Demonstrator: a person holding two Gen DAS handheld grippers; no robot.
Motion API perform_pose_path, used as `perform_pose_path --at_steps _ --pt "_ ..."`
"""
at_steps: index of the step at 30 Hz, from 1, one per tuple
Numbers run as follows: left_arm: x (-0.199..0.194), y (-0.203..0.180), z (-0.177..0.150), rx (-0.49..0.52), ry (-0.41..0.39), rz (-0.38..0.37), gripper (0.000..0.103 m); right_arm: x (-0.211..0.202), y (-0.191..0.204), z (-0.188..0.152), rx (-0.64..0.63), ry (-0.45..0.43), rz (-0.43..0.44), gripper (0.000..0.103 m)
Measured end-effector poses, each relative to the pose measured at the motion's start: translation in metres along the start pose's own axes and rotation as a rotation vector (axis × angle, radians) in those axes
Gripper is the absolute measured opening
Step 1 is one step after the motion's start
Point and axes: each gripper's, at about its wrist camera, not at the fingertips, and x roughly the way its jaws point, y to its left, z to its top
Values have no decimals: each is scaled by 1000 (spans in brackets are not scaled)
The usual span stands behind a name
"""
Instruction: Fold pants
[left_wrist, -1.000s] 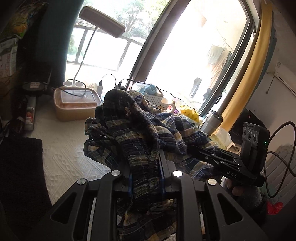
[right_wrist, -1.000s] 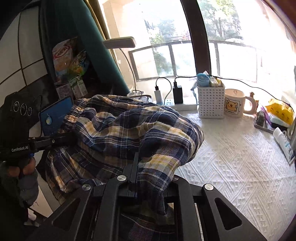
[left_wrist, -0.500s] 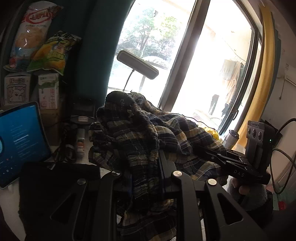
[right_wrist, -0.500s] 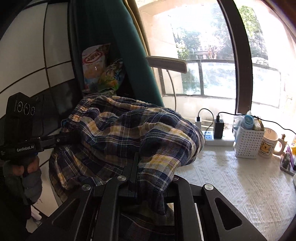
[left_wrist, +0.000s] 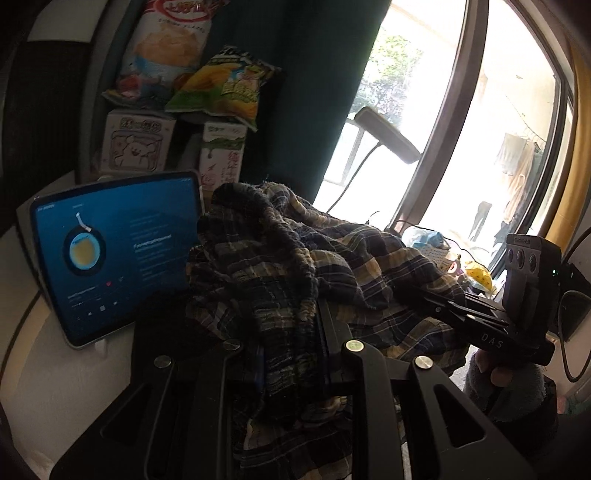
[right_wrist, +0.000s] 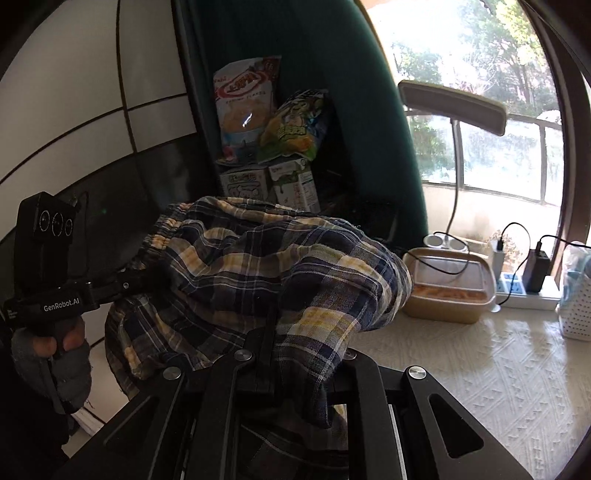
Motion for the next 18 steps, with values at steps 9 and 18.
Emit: perform_pose_path --at_steps 9,18 --pt "41 54 -53 -32 143 139 21 85 9 -48 55 177 48 14" --pt "49 82 -80 -65 218 192 52 92 -19 -90 78 302 48 84"
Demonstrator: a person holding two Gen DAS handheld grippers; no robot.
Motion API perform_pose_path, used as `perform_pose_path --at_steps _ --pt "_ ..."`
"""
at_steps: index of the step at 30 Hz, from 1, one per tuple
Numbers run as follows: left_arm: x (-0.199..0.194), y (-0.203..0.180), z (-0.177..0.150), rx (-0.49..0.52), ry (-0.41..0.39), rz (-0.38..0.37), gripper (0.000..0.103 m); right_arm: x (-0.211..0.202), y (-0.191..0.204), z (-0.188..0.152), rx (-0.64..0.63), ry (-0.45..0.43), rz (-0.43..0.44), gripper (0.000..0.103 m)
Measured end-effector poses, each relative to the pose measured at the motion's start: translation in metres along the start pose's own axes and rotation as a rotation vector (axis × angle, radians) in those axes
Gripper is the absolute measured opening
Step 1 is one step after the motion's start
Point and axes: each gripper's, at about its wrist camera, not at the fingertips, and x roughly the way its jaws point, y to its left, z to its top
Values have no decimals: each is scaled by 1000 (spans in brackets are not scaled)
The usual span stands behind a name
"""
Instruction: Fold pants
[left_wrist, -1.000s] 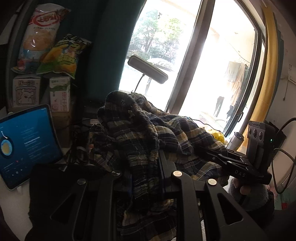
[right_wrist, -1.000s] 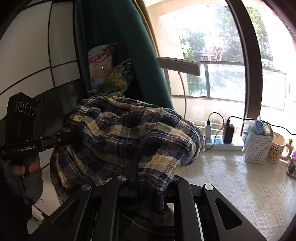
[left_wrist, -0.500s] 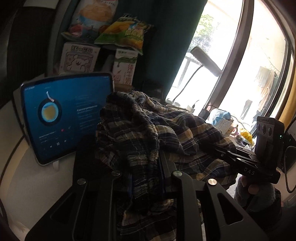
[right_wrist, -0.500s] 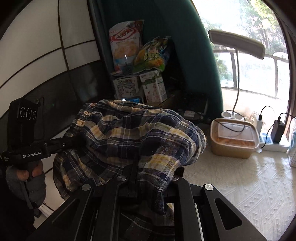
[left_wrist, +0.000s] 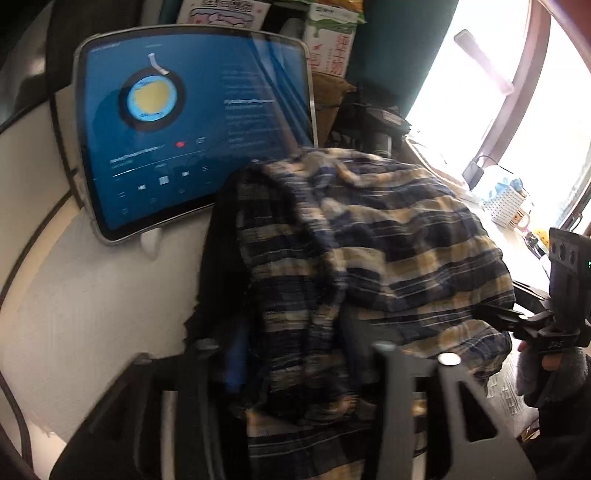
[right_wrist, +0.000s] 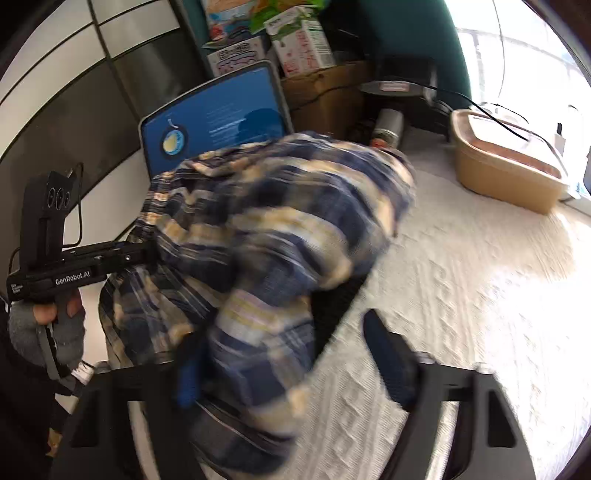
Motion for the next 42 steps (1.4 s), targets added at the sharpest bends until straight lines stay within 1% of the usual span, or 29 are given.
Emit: perform_pose_path --at_steps 2,4,7,10,12,13,15,17,19,21,25,27,30,32,35,37,39,40,42 --pt "-3 2 -1 13 0 -1 59 -5 -10 -4 25 7 12 85" --pt "-6 5 0 27 -2 22 62 -10 -16 -5 38 9 2 85" --pt "-14 5 3 40 -11 51 62 -24 -19 -8 45 -3 6 85" --pt "-20 6 5 70 -18 91 62 -43 -19 -10 32 -44 11 85" --pt "-17 7 5 88 0 110 63 -47 -23 -12 28 -67 20 85" --pt "-14 9 4 87 13 117 64 -44 -26 -14 28 -65 17 87" --pt "-11 10 4 81 36 121 65 -33 -34 -22 39 -38 -25 87" --pt "-14 8 4 92 32 127 65 -25 -41 -28 61 -6 -84 87" --pt "-19 5 7 103 13 123 65 -30 -44 -28 82 -25 -70 87" --pt "-30 5 10 98 -24 108 65 -41 -43 -25 64 -63 -86 87" --pt "-55 5 29 74 -130 60 65 -60 -43 -5 19 -141 -98 87" --pt "-59 -2 40 94 -164 30 65 -63 -39 6 -14 -164 -97 87" --pt "-47 -16 51 163 -164 25 65 -53 -28 26 -75 -184 -81 87" --pt "-28 -20 57 187 -132 50 65 -39 -21 33 -117 -167 -86 87" --pt "2 -10 60 158 -64 81 65 -11 -16 31 -148 -97 -135 87" --pt "17 0 59 140 -34 109 65 5 -21 27 -148 -54 -177 87" --pt "27 4 58 150 -29 158 65 15 -29 26 -138 -29 -229 87" --pt "30 3 57 171 -33 186 67 17 -33 28 -123 -25 -239 89" --pt "35 1 58 190 -29 204 67 19 -35 32 -124 -25 -261 93"
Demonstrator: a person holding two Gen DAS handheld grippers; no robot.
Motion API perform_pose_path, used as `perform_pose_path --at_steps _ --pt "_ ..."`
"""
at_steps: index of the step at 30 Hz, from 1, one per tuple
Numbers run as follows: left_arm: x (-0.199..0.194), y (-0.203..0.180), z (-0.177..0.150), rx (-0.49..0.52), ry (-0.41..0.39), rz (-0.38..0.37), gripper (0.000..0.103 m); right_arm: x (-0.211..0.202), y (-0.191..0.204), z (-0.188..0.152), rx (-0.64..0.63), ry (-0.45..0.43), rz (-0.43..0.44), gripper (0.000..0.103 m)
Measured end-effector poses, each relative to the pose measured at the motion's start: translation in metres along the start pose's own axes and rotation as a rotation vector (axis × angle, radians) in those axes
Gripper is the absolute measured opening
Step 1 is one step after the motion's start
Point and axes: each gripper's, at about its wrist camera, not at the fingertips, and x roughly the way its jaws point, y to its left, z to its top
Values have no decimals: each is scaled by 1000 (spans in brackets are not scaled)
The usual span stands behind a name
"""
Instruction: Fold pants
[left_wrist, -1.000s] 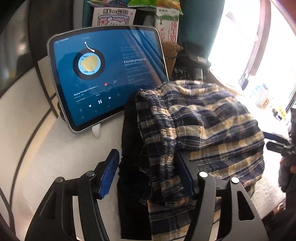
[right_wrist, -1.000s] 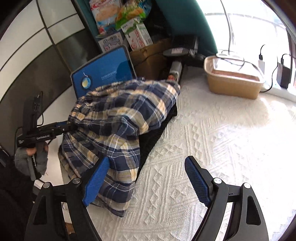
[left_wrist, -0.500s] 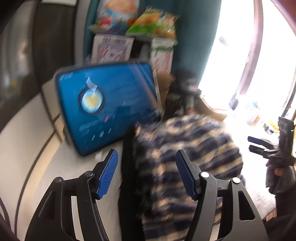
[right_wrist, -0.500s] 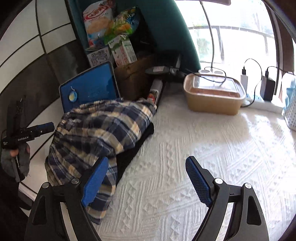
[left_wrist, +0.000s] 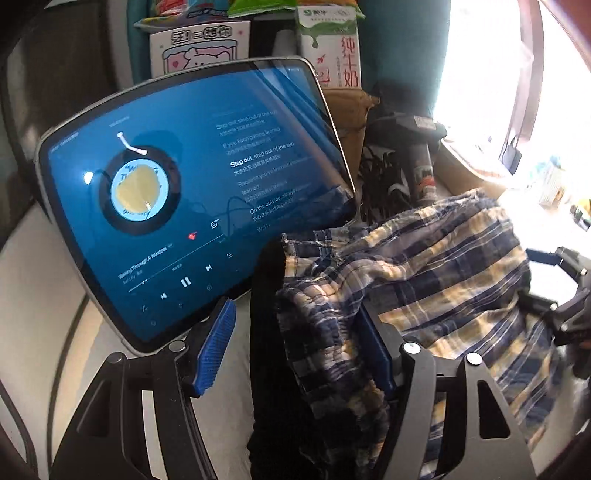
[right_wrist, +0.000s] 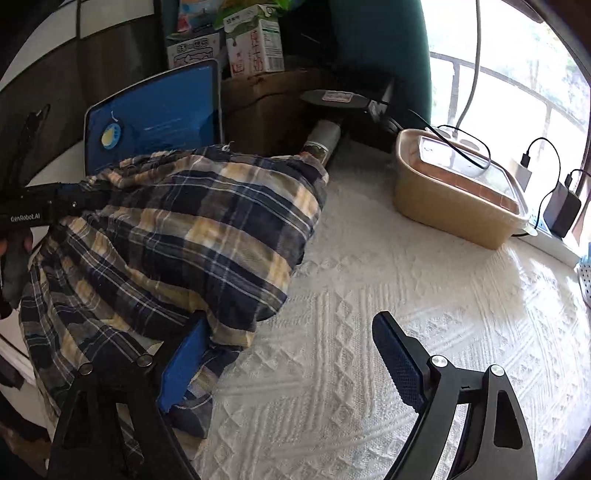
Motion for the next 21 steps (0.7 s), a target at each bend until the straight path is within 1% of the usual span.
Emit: perform_pose_path --at_steps 3,5,9,11,14,16,18,20,21 --pt "3 0 3 6 5 12 67 3 -2 9 -19 9 -11 94" --pt "-2 2 5 -1 -9 -4 67 -2 -8 17 4 7 5 94" --pt "-22 6 11 -38 -60 -87 67 -23 -23 37 69 -81 78 94" --pt "-33 4 16 -40 -92 -130 67 -23 -28 50 68 -109 60 94" --pt "-43 -5 21 -26 -122 -214 67 -5 -32 64 59 -97 19 94" --pt "-44 -13 24 -2 -124 -247 67 9 -34 67 68 -77 8 94" --pt "-39 -18 23 22 -109 -282 67 19 -32 68 70 -51 -9 94" --pt "-27 -18 20 25 -65 -315 67 28 -33 67 79 -35 -7 94" --pt "-18 -17 17 18 -40 -317 67 31 -33 67 80 -32 -11 94"
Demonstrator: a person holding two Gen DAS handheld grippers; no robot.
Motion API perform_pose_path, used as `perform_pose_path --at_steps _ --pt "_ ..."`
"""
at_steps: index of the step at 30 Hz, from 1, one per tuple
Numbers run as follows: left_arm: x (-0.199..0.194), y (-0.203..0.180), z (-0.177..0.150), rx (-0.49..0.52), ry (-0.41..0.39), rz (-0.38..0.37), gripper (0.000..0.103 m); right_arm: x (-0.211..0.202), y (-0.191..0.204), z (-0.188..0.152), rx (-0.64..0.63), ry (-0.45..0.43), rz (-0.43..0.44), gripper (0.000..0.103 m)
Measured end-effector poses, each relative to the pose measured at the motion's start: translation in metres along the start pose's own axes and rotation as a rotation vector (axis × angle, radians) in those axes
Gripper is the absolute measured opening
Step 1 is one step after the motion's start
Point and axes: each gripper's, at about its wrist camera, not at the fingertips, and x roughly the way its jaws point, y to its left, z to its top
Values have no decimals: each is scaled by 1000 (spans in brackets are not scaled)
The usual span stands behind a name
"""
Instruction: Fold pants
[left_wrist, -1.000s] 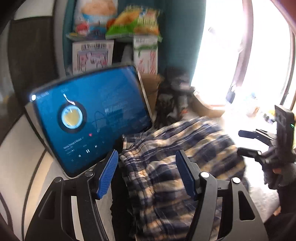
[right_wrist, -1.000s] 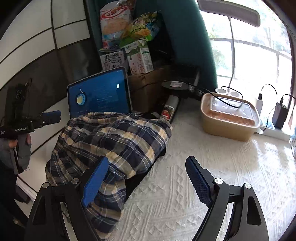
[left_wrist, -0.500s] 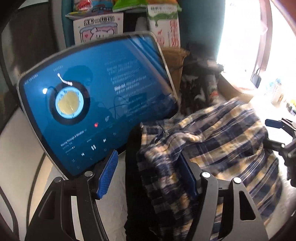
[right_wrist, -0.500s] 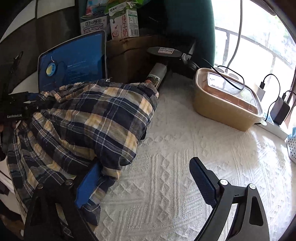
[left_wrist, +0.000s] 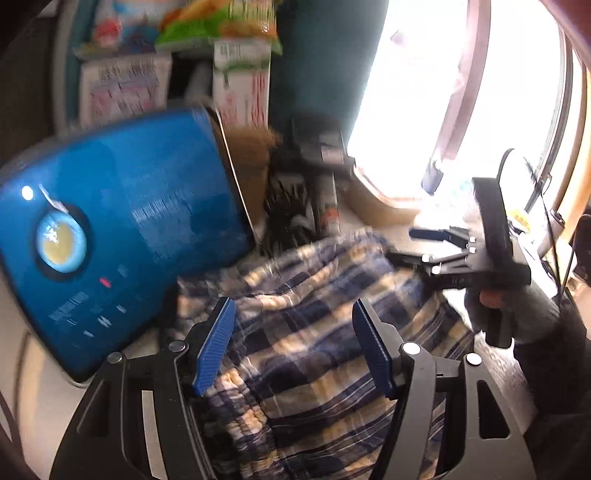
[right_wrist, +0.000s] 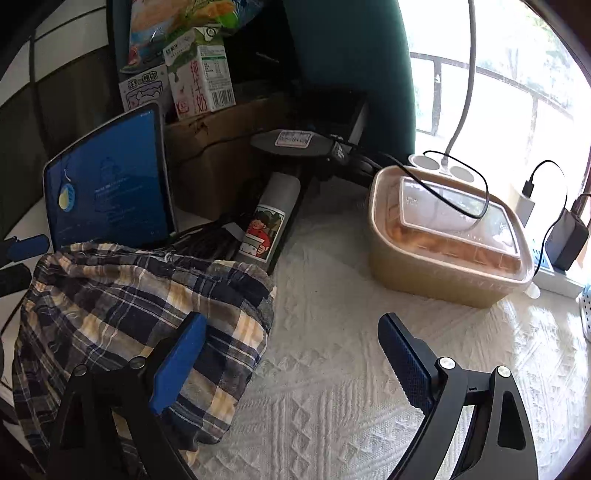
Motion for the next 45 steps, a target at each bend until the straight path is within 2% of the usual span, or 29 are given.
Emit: perform_pose_path --at_steps 3,8,18,25,27,29,32,45 --pt "18 12 -6 -47 43 21 66 2 -1 -2 8 2 1 94" --pt "6 0 -5 -29 27 42 66 -13 1 -2 -1 -20 -15 94" --pt "-31 -31 -15 -23 -37 83 67 -75 5 -25 -2 -73 -18 94" --pt "-47 -59 -32 -72 -70 88 67 -112 3 -52 16 -72 -35 95" --pt "-51 -68 -37 -88 -80 114 69 -123 1 -61 19 -76 -39 95" --pt "-53 -76 -43 -105 -88 123 80 -133 -1 -72 23 -79 -42 95" --pt "-56 -89 -52 -120 -100 126 88 -148 -5 -87 35 -89 -51 95" --pt "-58 -155 -90 -99 -136 158 89 -227 -17 -157 39 -124 -117 95"
